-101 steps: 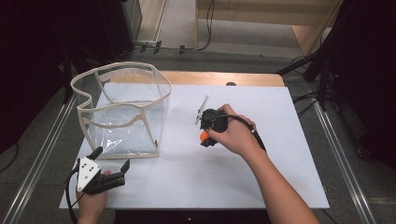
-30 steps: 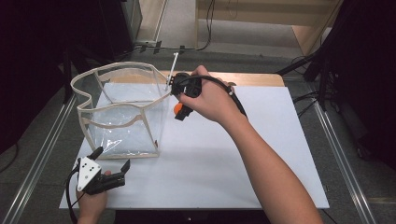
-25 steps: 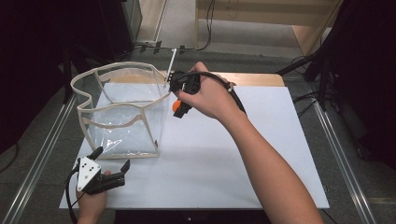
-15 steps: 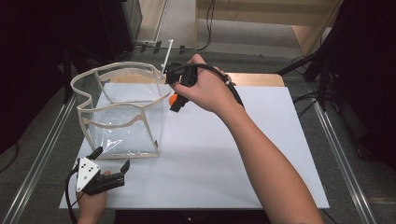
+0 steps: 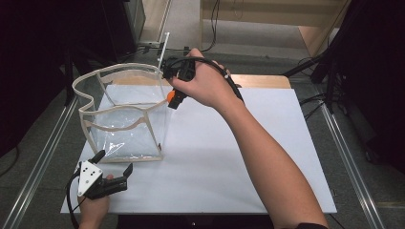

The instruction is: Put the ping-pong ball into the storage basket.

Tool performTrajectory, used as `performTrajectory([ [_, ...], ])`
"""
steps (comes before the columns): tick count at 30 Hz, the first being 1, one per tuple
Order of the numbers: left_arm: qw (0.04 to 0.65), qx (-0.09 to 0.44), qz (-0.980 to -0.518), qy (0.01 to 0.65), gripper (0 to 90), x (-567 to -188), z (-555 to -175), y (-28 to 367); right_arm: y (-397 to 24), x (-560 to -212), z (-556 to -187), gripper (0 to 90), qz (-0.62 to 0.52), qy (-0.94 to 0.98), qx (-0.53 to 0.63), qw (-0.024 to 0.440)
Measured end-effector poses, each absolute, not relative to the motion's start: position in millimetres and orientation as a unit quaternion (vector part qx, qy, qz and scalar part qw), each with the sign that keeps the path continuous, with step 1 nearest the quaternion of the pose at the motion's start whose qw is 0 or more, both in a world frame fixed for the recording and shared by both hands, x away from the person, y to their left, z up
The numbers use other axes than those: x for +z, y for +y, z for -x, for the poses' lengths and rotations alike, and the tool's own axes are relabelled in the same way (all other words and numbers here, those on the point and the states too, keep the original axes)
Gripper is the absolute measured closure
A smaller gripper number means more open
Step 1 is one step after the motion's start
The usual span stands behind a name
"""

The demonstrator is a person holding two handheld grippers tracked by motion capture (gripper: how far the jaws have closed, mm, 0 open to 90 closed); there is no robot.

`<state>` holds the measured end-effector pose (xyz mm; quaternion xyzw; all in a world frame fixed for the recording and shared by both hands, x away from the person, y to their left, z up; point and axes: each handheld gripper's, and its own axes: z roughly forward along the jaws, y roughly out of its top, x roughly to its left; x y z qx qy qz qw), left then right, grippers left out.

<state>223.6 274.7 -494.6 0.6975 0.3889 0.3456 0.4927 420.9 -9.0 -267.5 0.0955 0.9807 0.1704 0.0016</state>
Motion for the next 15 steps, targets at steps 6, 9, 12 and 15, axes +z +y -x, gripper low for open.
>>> performTrajectory([
  [6, 0.491, 0.346, -0.698, 0.390, 0.0, -494.6, -223.7, 274.7, -2.2, -262.8, -425.0, 47.6, -0.092, 0.982, 0.167, 0.005],
  [9, 0.491, 0.346, -0.698, 0.390, 0.0, -494.6, -223.7, 274.7, 0.6, -261.0, -427.7, 47.6, -0.094, 0.982, 0.165, 0.005],
  [12, 0.491, 0.346, -0.698, 0.390, 0.0, -494.6, -223.7, 274.8, 2.0, -259.5, -431.3, 47.6, -0.097, 0.981, 0.166, 0.006],
  [15, 0.492, 0.345, -0.698, 0.390, 0.0, -494.6, -223.8, 274.8, 3.6, -259.1, -435.1, 47.6, -0.099, 0.981, 0.167, 0.008],
])
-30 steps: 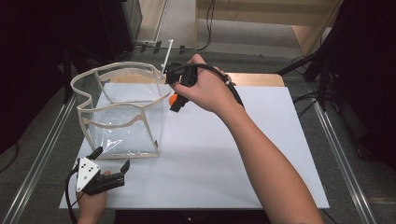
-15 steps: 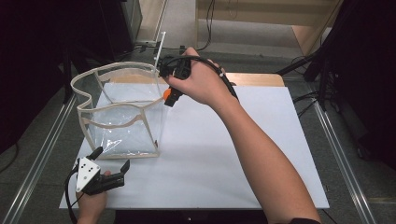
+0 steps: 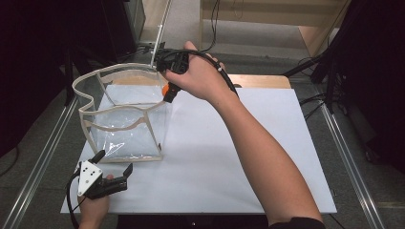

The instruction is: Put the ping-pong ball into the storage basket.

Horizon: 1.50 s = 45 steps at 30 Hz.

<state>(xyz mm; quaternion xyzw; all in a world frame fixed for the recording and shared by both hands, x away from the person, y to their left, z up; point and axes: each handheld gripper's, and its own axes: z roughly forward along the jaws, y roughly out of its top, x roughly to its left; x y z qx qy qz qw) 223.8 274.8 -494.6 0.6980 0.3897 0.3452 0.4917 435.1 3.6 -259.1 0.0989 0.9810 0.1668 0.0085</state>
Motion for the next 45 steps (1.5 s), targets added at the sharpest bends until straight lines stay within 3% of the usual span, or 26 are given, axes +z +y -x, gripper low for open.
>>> performTrajectory([
  [16, 0.495, 0.343, -0.697, 0.389, 0.0, -494.5, -223.4, 275.1, 11.5, -268.0, -457.2, 46.6, -0.155, 0.973, 0.170, 0.032],
  [21, 0.497, 0.343, -0.696, 0.389, 0.0, -494.5, -223.5, 275.4, 9.9, -269.2, -458.6, 31.8, -0.174, 0.966, 0.185, 0.045],
  [28, 0.497, 0.343, -0.695, 0.390, 0.0, -494.5, -223.7, 275.4, -1.4, -269.1, -451.2, 19.0, -0.183, 0.962, 0.195, 0.055],
  [45, 0.498, 0.341, -0.696, 0.390, 0.0, -494.4, -223.3, 274.9, -32.7, -288.4, -420.7, 7.9, -0.183, 0.962, 0.195, 0.044],
])
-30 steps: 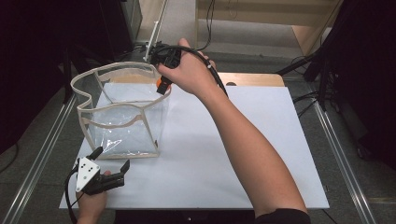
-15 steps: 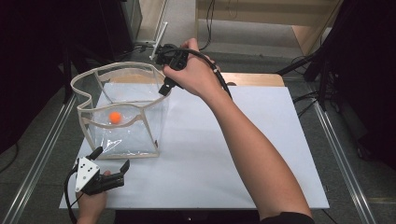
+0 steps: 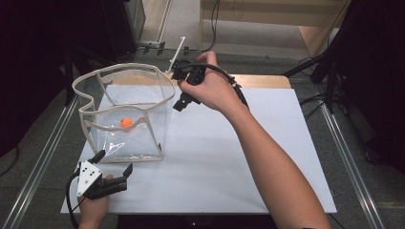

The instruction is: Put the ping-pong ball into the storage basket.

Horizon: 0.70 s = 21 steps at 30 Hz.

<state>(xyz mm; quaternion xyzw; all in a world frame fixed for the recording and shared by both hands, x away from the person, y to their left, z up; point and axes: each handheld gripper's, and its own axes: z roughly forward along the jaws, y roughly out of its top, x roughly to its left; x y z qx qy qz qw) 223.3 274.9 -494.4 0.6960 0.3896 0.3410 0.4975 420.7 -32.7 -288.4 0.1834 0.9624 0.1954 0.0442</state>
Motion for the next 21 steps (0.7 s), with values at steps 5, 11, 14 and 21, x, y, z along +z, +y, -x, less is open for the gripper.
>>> performTrajectory([
  [5, 0.496, 0.343, -0.697, 0.388, 0.0, -494.5, -223.4, 274.8, -41.2, -296.9, -417.1, 7.8, -0.186, 0.961, 0.200, 0.041],
  [11, 0.498, 0.342, -0.696, 0.387, 0.0, -494.5, -223.3, 274.8, -50.1, -308.3, -413.0, 0.0, -0.201, 0.958, 0.197, 0.047],
  [14, 0.499, 0.342, -0.696, 0.387, 0.0, -494.5, -223.3, 274.7, -54.7, -313.6, -412.3, 0.0, -0.206, 0.958, 0.197, 0.043],
  [21, 0.499, 0.341, -0.696, 0.387, 0.0, -494.5, -223.3, 274.8, -60.4, -325.6, -406.2, 0.0, -0.205, 0.958, 0.199, 0.035],
])
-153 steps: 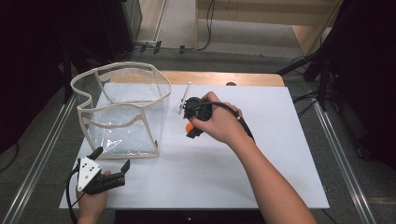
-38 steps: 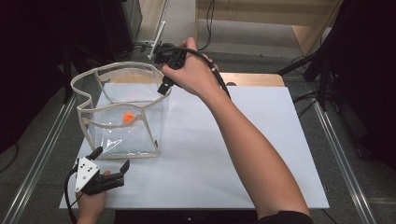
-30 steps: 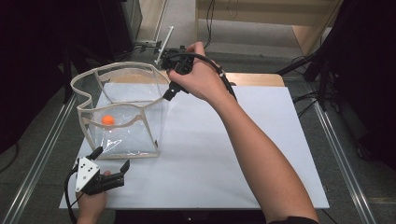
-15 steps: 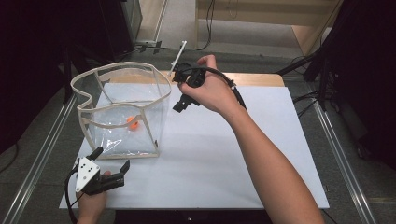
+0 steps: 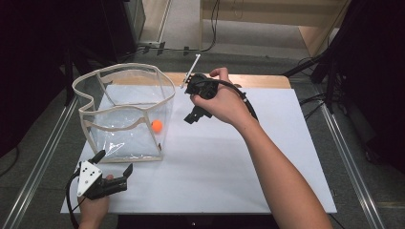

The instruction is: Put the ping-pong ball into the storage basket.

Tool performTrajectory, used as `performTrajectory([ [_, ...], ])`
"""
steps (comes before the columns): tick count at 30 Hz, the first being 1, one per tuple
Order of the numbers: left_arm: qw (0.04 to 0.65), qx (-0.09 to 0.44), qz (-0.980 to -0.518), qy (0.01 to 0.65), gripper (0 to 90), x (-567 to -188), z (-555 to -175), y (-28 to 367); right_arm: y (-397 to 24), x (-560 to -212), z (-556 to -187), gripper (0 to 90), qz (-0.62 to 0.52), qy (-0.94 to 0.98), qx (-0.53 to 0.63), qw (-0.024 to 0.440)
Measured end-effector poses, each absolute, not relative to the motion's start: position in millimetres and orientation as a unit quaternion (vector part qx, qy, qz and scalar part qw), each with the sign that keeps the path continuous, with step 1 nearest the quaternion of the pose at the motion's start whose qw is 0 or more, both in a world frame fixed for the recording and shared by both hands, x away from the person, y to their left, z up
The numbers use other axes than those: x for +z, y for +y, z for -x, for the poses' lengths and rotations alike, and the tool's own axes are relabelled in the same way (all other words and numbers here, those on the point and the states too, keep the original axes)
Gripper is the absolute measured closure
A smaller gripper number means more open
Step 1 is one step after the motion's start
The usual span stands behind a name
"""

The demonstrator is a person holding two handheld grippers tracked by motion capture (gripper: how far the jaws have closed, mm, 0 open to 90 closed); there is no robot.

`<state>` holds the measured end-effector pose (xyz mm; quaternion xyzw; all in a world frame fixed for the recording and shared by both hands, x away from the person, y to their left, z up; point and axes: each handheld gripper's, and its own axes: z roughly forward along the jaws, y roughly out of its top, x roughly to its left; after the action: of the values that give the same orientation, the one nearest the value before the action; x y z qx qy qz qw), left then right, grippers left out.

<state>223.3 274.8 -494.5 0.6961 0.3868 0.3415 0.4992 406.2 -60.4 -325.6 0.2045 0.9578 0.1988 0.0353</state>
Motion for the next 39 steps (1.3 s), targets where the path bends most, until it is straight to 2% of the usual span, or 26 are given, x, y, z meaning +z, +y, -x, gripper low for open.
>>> performTrajectory([
  [39, 0.497, 0.343, -0.698, 0.385, 0.0, -494.6, -222.9, 274.7, -130.3, -387.5, -368.8, 0.0, -0.231, 0.946, 0.227, 0.026],
])
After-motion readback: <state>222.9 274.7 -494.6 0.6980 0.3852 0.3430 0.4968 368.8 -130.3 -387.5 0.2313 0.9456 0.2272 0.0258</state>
